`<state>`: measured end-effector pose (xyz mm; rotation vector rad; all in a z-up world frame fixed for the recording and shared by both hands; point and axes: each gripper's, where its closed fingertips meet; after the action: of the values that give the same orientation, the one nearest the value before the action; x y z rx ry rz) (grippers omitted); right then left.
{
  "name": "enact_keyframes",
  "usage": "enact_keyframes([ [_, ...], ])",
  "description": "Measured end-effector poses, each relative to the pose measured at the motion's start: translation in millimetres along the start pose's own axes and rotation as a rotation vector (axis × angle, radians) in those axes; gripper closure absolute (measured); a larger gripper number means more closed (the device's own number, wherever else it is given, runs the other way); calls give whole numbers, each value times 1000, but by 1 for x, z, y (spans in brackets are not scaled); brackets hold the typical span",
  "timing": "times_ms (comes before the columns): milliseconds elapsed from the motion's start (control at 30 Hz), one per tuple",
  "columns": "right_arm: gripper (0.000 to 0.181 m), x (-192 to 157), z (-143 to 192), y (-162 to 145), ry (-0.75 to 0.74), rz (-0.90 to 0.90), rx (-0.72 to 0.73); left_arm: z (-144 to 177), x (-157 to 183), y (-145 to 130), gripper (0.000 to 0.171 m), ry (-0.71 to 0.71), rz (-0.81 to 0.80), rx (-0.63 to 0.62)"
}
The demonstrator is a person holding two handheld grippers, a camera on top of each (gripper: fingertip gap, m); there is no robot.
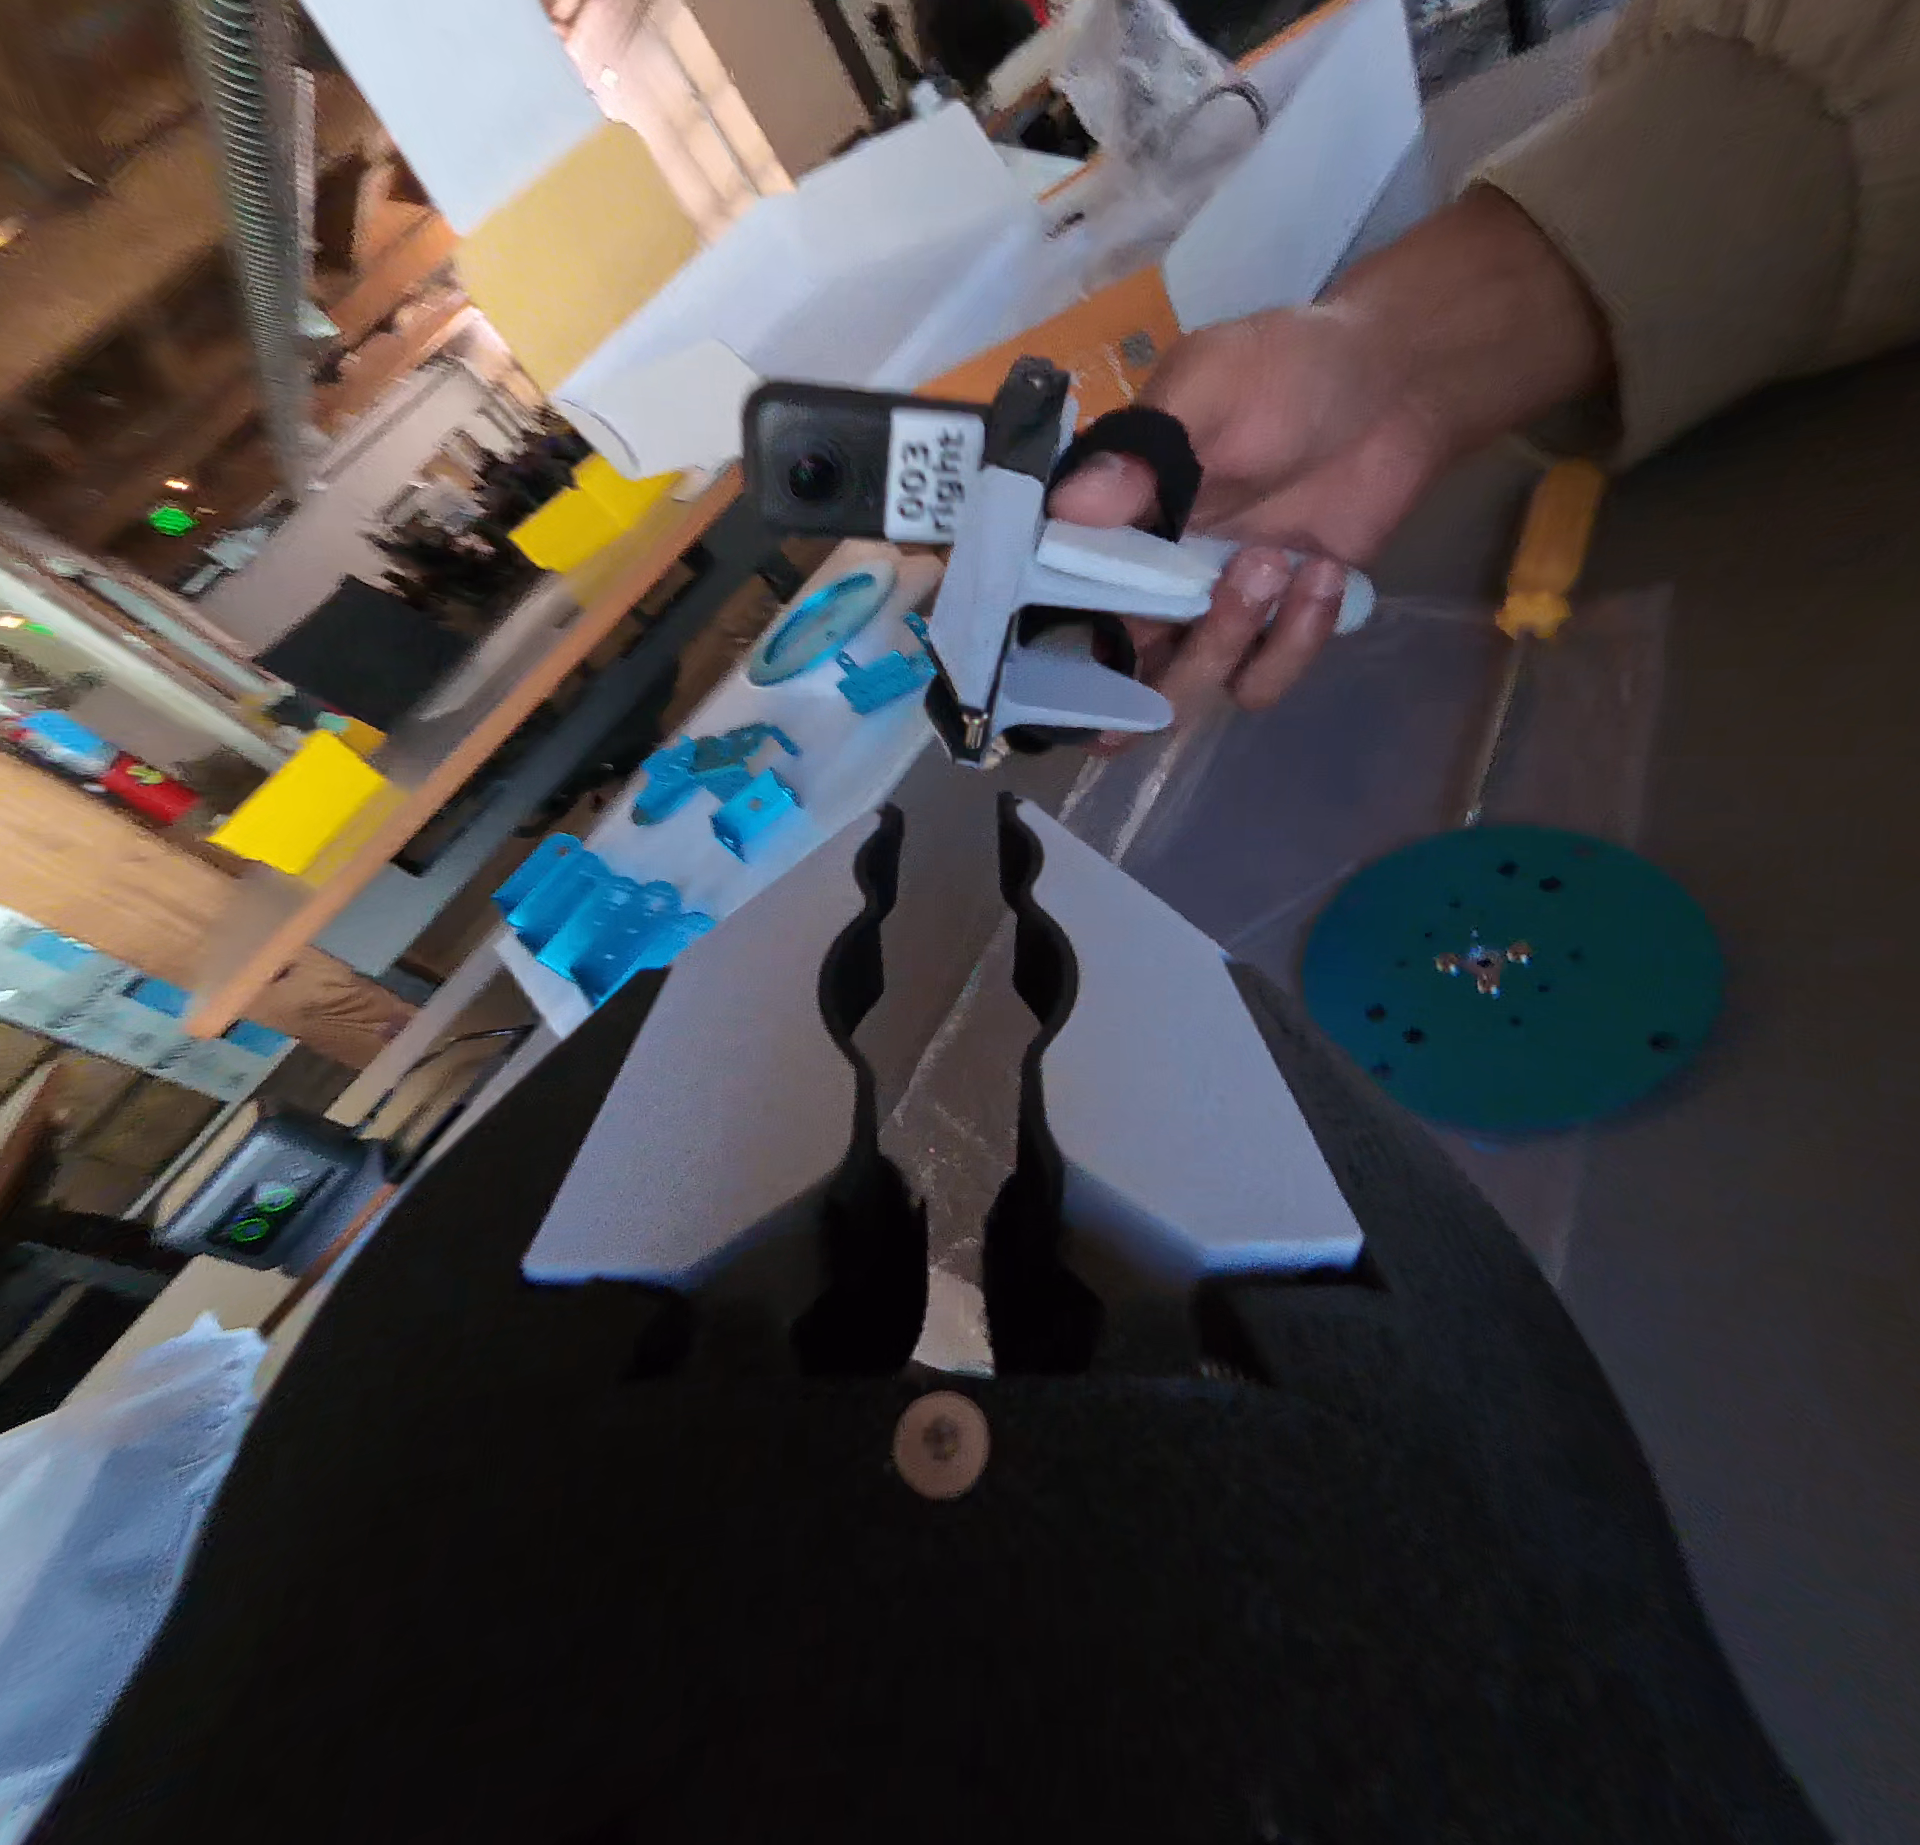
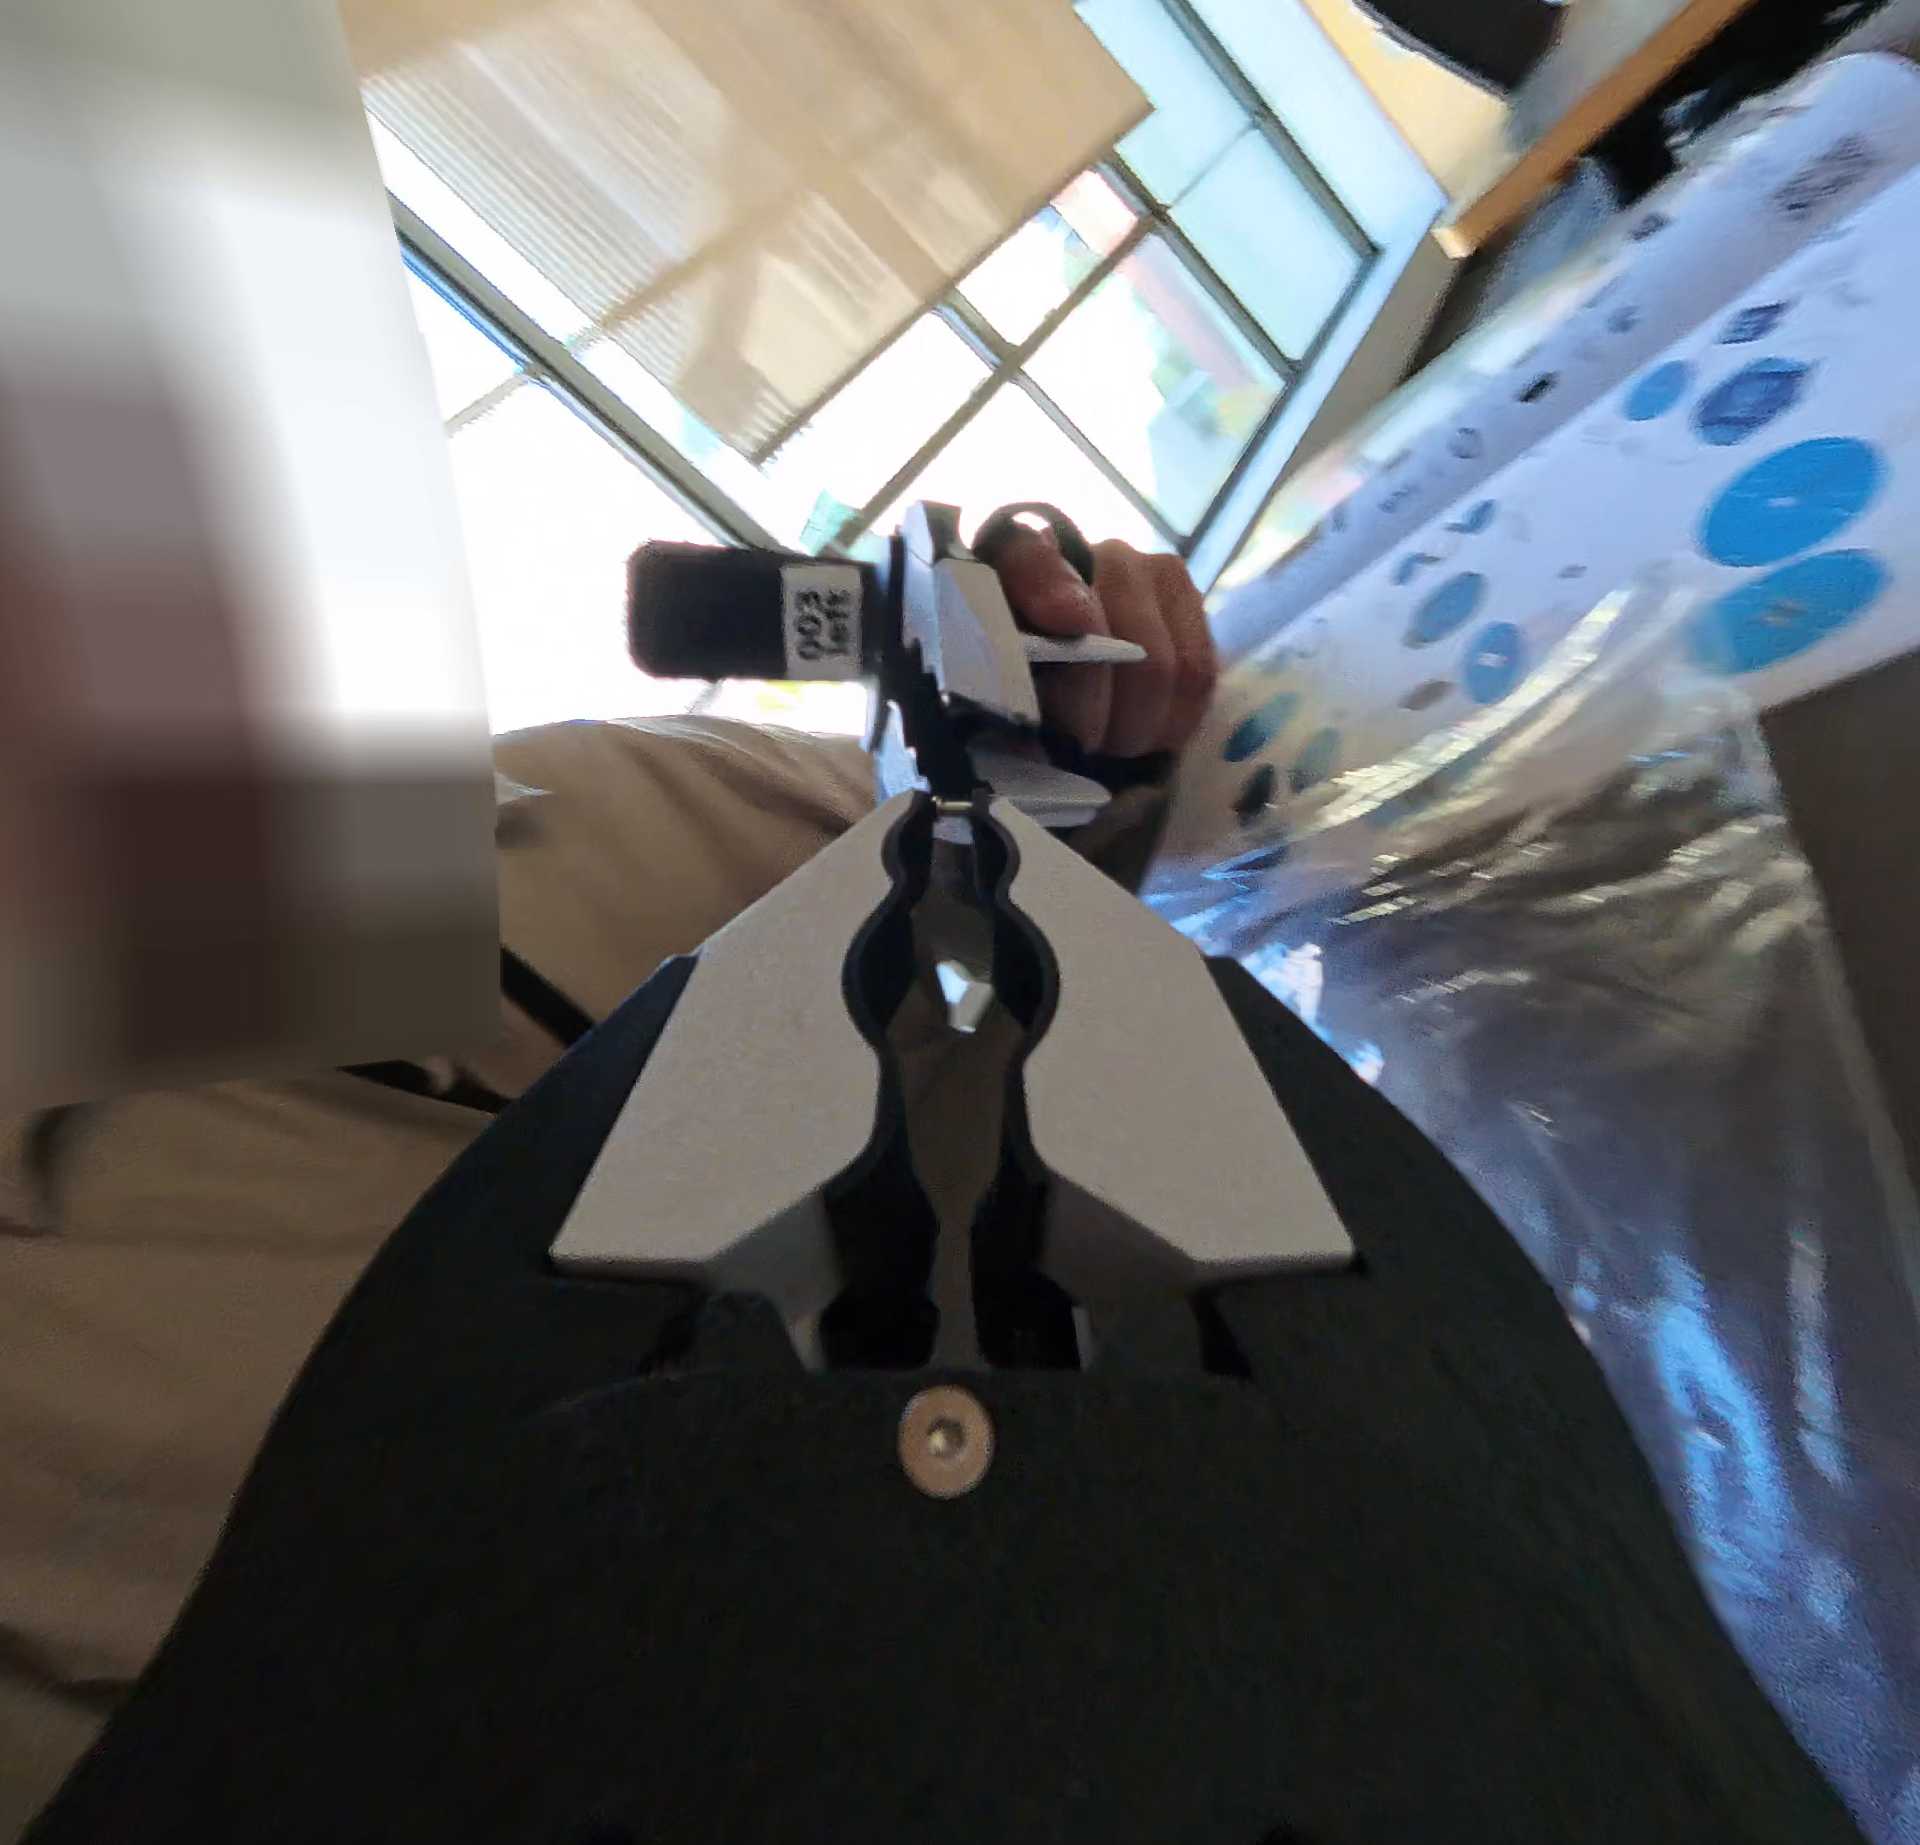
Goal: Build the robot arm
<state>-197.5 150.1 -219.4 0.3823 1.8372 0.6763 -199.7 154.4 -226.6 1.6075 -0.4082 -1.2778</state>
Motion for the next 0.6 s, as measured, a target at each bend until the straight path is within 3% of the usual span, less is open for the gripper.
enact_keyframes([
  [300,175,-17,-12,-2,141,-125,42,4,-1,27,158,80,-46,102],
  [600,174,-16,-13,-5,119,-68,30,-3,5,23,168,69,-61,56],
])
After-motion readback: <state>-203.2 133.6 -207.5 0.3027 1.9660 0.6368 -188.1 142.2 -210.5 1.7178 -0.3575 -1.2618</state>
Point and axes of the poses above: each gripper's, where its closed fingertips meet, z back along the fingers, y out of its top, x = y × z across the jaws, and after that the axes turned 9 degrees about x, right-handed
